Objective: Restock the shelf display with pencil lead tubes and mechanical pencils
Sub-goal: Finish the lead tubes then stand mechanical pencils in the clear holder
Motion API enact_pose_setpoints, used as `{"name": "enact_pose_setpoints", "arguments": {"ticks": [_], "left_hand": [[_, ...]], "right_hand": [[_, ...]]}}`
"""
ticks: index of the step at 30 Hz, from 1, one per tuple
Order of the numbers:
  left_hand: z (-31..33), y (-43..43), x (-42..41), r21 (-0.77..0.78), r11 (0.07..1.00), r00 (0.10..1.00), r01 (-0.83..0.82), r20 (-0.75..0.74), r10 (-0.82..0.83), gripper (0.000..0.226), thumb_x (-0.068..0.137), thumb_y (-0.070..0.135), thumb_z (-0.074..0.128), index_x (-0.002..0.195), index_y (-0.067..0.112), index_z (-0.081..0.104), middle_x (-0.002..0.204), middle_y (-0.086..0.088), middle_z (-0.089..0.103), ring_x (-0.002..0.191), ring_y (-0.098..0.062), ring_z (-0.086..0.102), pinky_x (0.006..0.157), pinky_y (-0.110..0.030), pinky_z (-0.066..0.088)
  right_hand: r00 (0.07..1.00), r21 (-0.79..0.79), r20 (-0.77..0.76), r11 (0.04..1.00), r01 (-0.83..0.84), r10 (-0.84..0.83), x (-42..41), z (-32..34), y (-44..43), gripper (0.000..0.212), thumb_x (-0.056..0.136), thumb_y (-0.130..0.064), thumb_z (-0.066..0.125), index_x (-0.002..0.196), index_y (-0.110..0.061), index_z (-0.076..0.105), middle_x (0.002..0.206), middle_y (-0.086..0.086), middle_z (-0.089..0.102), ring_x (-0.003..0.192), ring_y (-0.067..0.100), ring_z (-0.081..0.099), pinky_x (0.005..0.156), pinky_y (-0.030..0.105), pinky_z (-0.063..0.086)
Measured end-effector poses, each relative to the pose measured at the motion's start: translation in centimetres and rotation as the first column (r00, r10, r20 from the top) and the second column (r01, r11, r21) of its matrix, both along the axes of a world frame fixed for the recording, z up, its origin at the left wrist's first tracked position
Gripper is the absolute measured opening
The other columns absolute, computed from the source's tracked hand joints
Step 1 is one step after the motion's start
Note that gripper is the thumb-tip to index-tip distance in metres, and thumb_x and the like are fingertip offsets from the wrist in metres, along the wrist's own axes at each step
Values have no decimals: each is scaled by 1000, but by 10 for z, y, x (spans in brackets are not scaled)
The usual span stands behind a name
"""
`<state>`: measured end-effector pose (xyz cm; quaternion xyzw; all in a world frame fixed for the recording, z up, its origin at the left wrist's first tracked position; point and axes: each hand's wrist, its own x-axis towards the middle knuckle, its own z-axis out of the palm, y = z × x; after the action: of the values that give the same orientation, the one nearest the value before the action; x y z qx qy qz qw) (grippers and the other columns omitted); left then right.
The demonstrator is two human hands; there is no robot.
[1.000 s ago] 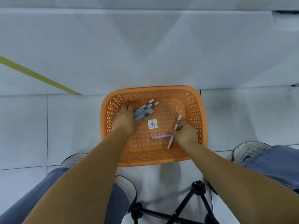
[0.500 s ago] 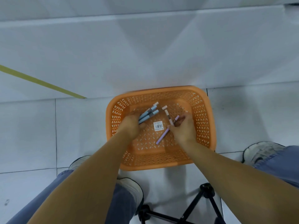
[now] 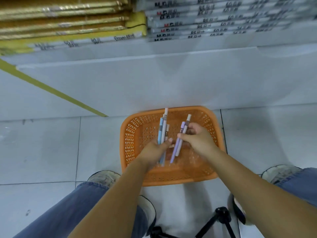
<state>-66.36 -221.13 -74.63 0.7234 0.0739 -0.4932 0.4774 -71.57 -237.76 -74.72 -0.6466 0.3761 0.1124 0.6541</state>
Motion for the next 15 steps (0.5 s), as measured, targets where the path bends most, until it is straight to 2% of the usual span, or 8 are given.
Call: {"name": "enact_pose_setpoints", "arguments": {"ticks": [3, 6, 8, 10, 12, 15], "left_hand": [[43, -12, -2, -177, 984, 999, -8, -32, 3, 38, 95, 45, 63, 115, 13, 69, 103, -10, 74, 97, -24, 68, 92, -44, 55], [91, -18, -2, -288, 957, 996, 26, 84, -2, 32, 96, 32, 65, 120, 9, 65, 100, -11, 76, 89, -24, 73, 88, -49, 59], [126, -19, -3, -331, 942, 985, 50, 172, 8, 21, 96, 29, 67, 112, 16, 71, 97, -9, 77, 78, -18, 72, 71, -38, 61], [162, -19, -3, -346, 935, 961, 74, 276, 26, 12, 96, 30, 67, 100, 22, 75, 87, -1, 78, 71, -11, 70, 61, -24, 56], [198, -21, -4, -363, 925, 930, 107, 366, 36, 13, 98, 27, 64, 106, 18, 69, 81, 5, 76, 67, -8, 67, 62, -20, 53], [251, -28, -7, -404, 906, 882, 127, 464, 83, 19, 99, 24, 63, 115, 15, 62, 88, -1, 77, 66, -12, 64, 65, -24, 54]], "right_hand": [[985, 45, 166, 998, 35, -42, 3, 48, -5, 29, 81, 0, 72, 101, -19, 63, 86, 3, 70, 76, 10, 71, 64, 24, 57], [958, -26, 287, 999, 28, -19, 3, 101, -11, 24, 79, -2, 75, 96, -17, 64, 78, -2, 71, 69, 7, 69, 59, 23, 55], [930, -54, 367, 998, 18, 3, 0, 137, -13, 22, 79, -3, 75, 93, -16, 65, 73, -4, 70, 62, 8, 65, 57, 22, 54], [897, -45, 443, 999, 0, 20, -3, 174, -17, 13, 83, -6, 72, 92, -13, 66, 70, -1, 68, 54, 10, 60, 51, 22, 49], [862, -10, 506, 1000, -9, 13, -6, 212, -24, 6, 90, -14, 66, 94, -9, 67, 75, 7, 68, 58, 14, 61, 51, 23, 49], [786, 4, 617, 1000, 29, -26, -10, 270, -34, 17, 94, -16, 61, 110, -19, 65, 88, 11, 72, 66, 17, 66, 56, 25, 53]]}}
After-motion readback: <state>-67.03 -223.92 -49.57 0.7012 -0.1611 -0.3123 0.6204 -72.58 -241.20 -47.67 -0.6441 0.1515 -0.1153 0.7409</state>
